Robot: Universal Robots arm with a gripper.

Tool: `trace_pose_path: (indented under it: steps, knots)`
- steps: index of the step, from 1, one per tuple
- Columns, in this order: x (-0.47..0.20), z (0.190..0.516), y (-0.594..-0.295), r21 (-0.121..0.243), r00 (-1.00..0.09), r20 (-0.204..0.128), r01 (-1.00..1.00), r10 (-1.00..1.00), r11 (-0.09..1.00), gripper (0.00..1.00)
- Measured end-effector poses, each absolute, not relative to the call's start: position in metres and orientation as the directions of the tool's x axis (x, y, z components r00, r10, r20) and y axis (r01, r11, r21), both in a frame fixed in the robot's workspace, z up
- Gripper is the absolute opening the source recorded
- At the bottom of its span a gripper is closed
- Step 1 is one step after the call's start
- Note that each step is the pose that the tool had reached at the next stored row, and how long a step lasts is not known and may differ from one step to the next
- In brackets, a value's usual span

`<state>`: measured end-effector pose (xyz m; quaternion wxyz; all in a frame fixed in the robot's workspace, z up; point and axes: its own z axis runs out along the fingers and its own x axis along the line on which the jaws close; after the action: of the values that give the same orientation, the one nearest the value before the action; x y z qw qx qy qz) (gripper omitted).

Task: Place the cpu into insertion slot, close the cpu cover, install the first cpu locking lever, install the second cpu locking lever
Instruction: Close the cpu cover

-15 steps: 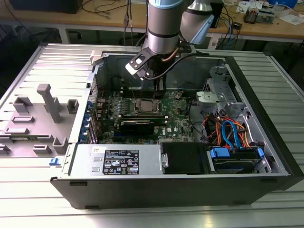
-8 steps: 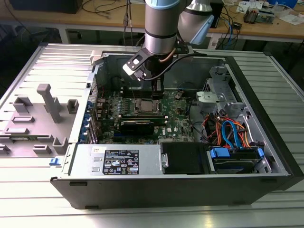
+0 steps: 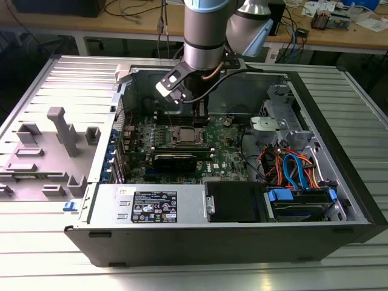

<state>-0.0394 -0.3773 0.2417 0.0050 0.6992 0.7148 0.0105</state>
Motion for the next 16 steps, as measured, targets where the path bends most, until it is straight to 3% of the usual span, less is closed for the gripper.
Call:
trace_pose_path:
  steps: [16]
  knots:
    - [-0.0449, 0.2371, -0.3798, 0.022, -0.024, 0.007, 0.999, 1.000, 0.024, 0.11]
